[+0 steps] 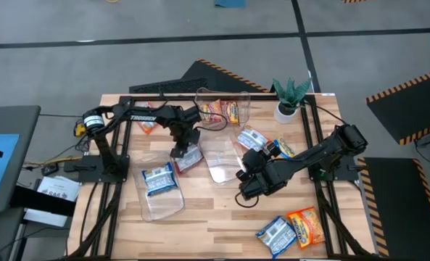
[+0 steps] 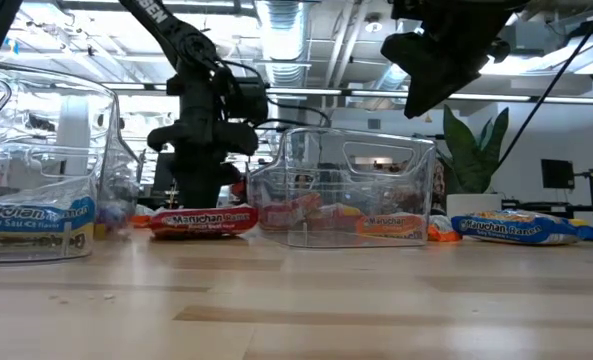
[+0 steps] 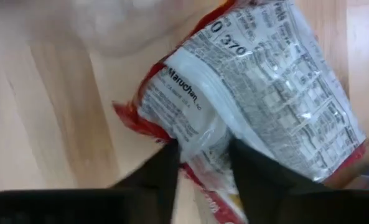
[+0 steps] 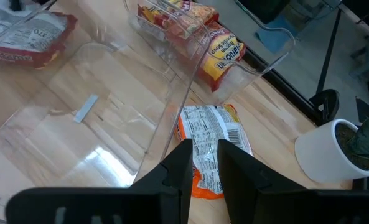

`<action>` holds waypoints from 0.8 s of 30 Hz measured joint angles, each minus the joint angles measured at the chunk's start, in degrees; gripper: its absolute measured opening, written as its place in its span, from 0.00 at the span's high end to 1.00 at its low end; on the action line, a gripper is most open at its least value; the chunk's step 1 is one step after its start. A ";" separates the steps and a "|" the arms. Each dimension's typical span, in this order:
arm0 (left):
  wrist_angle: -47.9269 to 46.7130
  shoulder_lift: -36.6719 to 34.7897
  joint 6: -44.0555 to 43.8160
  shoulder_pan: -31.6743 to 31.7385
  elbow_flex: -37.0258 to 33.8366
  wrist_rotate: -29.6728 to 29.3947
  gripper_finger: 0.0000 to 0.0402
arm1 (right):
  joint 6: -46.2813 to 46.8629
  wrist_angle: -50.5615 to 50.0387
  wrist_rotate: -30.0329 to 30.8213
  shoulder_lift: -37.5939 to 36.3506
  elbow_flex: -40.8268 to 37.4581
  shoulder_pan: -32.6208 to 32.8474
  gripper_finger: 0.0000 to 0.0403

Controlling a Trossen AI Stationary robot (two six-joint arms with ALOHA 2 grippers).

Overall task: Sort Maruchan noodles
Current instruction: Put the red noodle pack into the top transparent bin

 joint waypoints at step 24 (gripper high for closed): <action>2.99 -30.27 -3.04 -1.49 4.00 -26.42 1.00 | -0.02 0.30 0.11 0.00 0.00 0.00 0.75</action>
